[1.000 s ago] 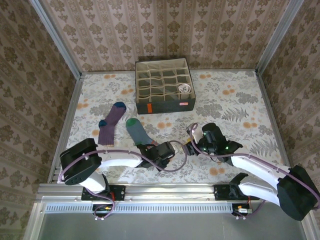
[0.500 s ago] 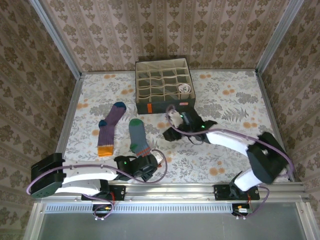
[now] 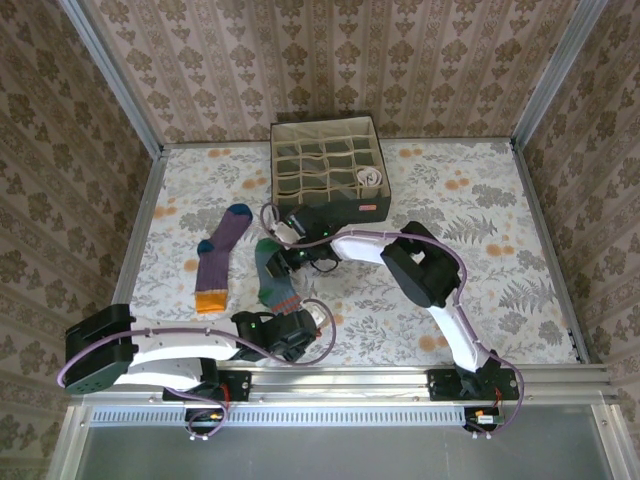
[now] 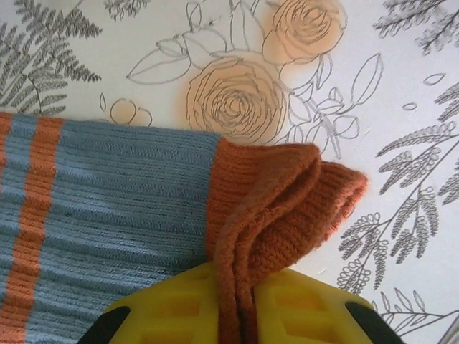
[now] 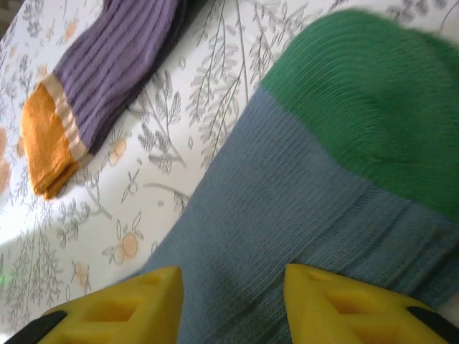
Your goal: Roll the socks
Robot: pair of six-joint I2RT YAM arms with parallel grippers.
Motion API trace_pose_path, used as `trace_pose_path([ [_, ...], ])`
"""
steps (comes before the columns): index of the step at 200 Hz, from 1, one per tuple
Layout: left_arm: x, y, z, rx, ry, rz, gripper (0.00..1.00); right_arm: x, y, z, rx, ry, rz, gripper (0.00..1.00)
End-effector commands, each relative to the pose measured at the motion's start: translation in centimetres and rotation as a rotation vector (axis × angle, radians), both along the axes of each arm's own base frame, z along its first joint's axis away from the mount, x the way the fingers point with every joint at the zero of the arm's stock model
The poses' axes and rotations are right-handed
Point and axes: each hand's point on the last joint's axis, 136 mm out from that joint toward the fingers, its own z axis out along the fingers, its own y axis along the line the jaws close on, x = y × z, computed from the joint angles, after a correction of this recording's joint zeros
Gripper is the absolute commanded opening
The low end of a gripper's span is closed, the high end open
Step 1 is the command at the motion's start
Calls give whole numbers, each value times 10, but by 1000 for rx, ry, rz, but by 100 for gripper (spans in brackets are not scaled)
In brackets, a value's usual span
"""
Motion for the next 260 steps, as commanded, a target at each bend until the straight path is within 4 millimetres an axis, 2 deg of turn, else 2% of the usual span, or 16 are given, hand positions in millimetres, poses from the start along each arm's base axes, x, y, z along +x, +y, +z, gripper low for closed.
trace_pose_path([
  [1,-10,-19,21,-77,11,-103,15,-8,-29,-39,-154,81,-74,40],
  [27,-20,-34,32,-114,26,-214,14,-9,-77,-52,-270,76,-197,38],
  [62,-25,-52,35,-116,44,-318,14,-16,-172,-57,-376,100,-435,38],
  [83,-26,-65,29,-150,102,-364,14,-20,-222,-54,-373,124,-559,39],
  [102,-20,-70,22,-200,212,-370,14,-19,-246,-43,-327,114,-599,42],
  [113,-16,-70,19,-209,258,-371,14,-19,-249,-31,-291,85,-585,46],
  [130,-13,-73,16,-228,320,-379,14,-25,-243,-9,-224,39,-523,51],
  [150,-10,-79,14,-253,398,-377,14,-44,-238,11,-151,20,-459,54],
  [173,-6,-86,12,-281,458,-367,14,-73,-239,22,-98,0,-427,55],
  [176,-5,-86,12,-285,465,-366,14,-76,-238,30,-76,-17,-425,55],
  [201,0,-89,11,-308,514,-350,14,-110,-236,41,-4,-43,-397,56],
  [226,4,-91,13,-349,572,-343,14,-144,-222,48,100,-78,-323,60],
  [240,8,-90,14,-370,593,-332,14,-155,-219,48,118,-95,-289,62],
  [260,12,-88,15,-390,623,-318,14,-160,-217,50,134,-98,-262,63],
])
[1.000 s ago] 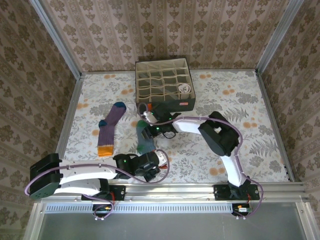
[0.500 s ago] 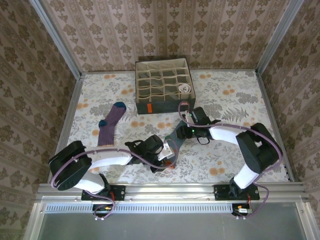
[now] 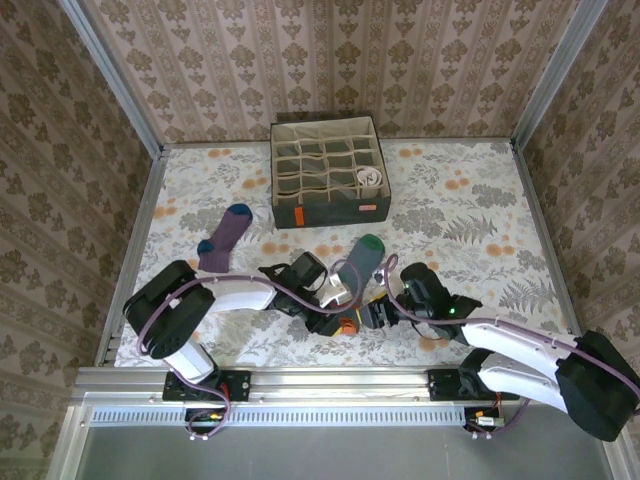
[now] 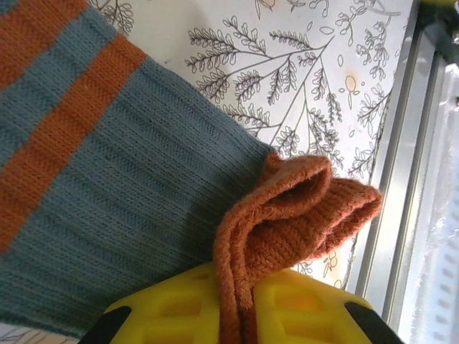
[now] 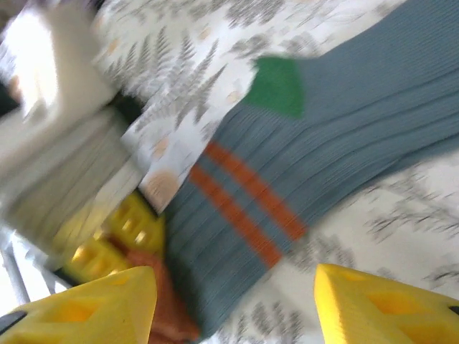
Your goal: Roll the socks
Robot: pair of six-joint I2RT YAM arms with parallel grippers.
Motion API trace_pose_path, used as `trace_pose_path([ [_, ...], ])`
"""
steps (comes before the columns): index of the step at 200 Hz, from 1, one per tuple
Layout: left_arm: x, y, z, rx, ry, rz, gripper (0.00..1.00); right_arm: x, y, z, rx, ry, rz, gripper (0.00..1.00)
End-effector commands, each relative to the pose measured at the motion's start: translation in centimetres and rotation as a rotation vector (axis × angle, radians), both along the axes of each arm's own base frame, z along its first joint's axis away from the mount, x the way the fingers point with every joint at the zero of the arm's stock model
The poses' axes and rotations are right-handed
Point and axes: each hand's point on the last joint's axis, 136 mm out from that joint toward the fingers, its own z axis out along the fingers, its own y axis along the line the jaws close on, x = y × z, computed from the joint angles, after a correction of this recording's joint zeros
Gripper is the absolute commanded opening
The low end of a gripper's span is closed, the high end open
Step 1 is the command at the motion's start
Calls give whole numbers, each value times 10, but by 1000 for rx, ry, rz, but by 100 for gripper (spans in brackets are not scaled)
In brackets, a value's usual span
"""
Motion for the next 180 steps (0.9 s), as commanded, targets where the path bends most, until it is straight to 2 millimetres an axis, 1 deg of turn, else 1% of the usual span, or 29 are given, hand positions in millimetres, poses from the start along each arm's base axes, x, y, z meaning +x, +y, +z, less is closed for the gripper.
trace_pose_path([
  [1,2,-5,11,-64,58,-19,14,-3,8,12,62,-29,30,63],
  [15,4,-4,11,-60,84,-17,14,-4,11,12,64,-24,53,66],
  [46,7,-4,8,-55,115,-13,14,-10,24,9,73,9,126,68],
  [72,9,-7,8,-63,128,-12,14,-16,36,6,74,49,199,68],
  [101,11,-9,10,-74,137,-16,14,-20,43,-1,60,87,240,66],
  [138,15,-10,11,-85,138,-11,14,-21,46,-6,43,95,268,55],
  [163,17,-9,11,-90,136,-5,14,-20,45,-13,6,116,273,45],
  [171,18,-9,10,-91,136,-2,14,-19,44,-16,-9,123,264,40],
  [180,19,-8,10,-93,135,0,14,-15,41,-21,-41,127,240,31],
])
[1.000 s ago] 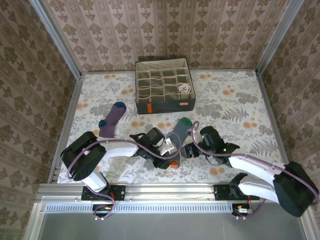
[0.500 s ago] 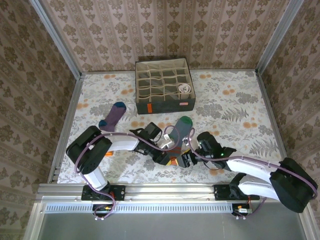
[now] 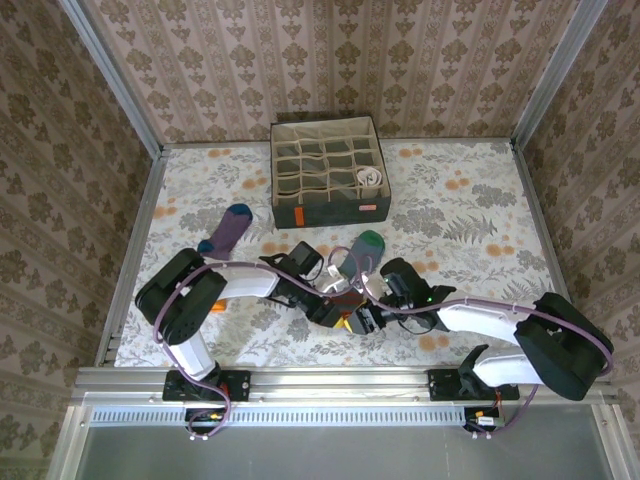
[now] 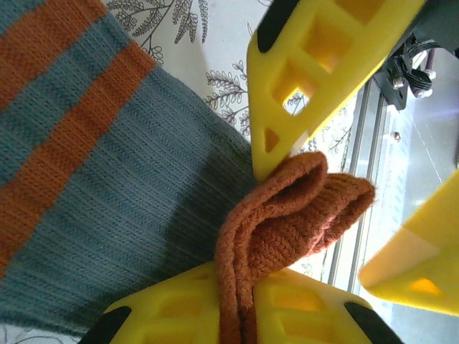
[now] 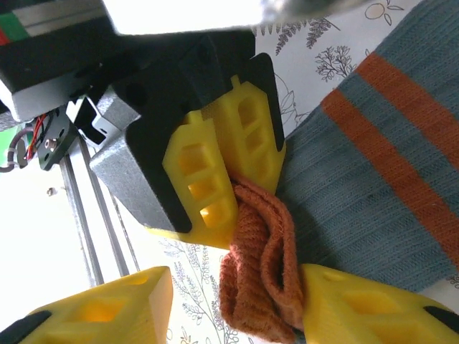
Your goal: Roll the socks
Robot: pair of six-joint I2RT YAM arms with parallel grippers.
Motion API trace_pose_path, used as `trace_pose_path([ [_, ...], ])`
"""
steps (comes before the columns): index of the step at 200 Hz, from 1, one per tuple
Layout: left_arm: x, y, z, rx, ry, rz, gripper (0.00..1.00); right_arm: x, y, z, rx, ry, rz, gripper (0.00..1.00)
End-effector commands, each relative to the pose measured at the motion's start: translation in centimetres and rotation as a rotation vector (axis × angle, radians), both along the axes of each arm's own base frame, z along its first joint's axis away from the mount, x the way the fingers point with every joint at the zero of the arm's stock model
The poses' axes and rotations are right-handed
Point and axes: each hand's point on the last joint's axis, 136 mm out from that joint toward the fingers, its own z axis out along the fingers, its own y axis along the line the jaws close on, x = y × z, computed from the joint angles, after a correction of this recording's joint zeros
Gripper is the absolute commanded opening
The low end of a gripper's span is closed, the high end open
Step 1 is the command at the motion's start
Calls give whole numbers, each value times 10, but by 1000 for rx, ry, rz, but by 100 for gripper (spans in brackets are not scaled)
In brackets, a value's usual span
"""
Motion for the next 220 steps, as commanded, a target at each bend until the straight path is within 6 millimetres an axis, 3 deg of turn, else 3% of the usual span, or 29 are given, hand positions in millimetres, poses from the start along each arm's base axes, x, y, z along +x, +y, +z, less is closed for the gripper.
trace_pose_path([
  [1,4,-3,4,-33,-5,-16,14,3,1,-3,-46,-4,8,30],
  [19,5,-3,3,-32,-17,-14,15,12,-8,-10,-115,-10,-53,11],
  [38,8,0,3,-30,-59,-3,23,19,-18,-15,-176,7,-116,0],
  [65,17,6,10,-40,-178,33,42,19,-31,-20,-233,99,-190,0],
  [107,36,20,45,-121,-452,137,45,21,-40,-24,-298,203,-237,0],
  [145,29,32,58,-158,-751,106,66,26,-31,-29,-317,276,-220,0],
  [179,24,22,46,-124,-707,66,64,28,-26,-33,-331,312,-201,0],
  [220,35,1,36,-110,-629,112,56,29,-22,-33,-335,329,-187,0],
])
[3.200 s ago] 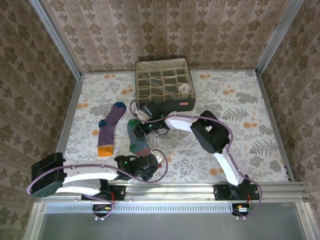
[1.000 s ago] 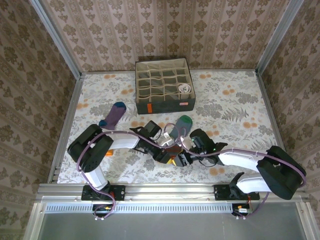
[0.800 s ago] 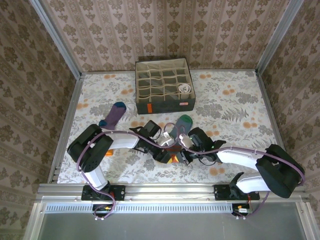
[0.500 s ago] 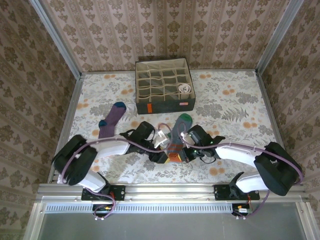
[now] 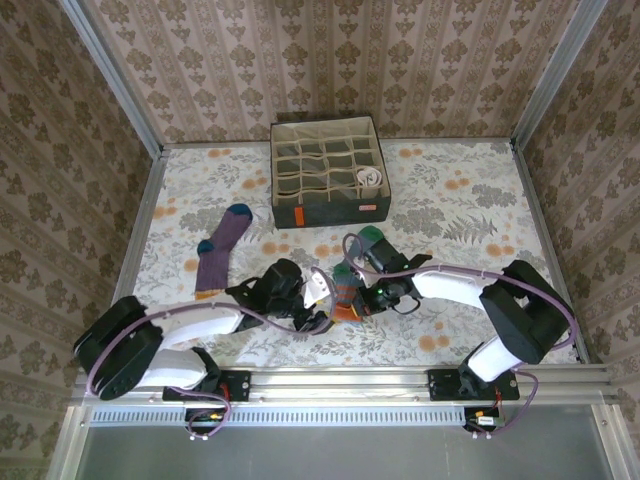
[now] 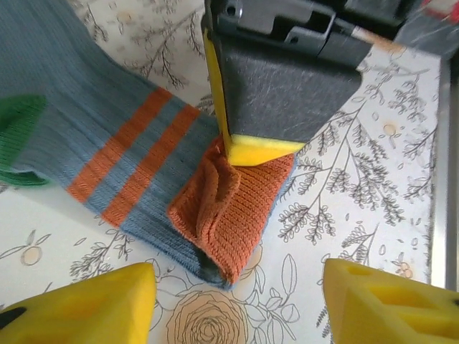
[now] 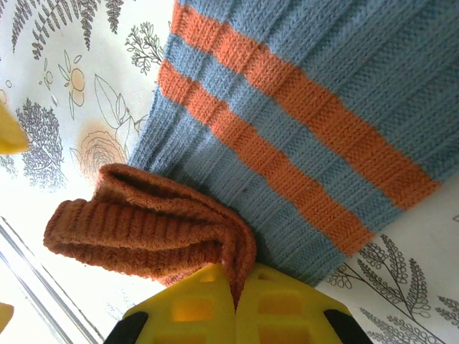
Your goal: Roll the socks
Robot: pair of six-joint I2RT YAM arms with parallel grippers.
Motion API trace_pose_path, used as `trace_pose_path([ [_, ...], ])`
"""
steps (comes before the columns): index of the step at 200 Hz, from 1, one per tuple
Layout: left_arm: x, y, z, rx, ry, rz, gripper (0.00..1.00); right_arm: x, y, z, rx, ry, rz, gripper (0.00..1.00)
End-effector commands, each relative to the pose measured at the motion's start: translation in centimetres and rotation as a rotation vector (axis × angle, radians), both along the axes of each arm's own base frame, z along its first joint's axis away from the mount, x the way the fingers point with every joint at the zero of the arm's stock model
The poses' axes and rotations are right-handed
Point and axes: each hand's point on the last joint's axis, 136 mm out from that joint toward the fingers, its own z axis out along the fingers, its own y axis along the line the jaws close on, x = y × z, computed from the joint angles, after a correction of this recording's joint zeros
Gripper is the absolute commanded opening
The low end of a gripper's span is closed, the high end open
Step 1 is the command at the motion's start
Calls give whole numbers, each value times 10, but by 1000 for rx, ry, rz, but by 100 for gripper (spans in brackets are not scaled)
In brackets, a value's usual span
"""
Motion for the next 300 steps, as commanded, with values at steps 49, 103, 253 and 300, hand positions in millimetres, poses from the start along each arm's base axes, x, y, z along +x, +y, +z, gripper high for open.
trace_pose_path([
  [49,32,-29,-2,-58,65,100,40,-5,-2,2,-15,50,1,1],
  [103,40,-17,-44,45,231,193,20,7,-3,31,39,-138,-1,42],
  [253,24,-1,-71,138,526,177,18,-19,24,56,-352,-954,738,51],
  [300,21,0,-70,124,573,163,18,-9,27,29,-512,-977,903,52],
])
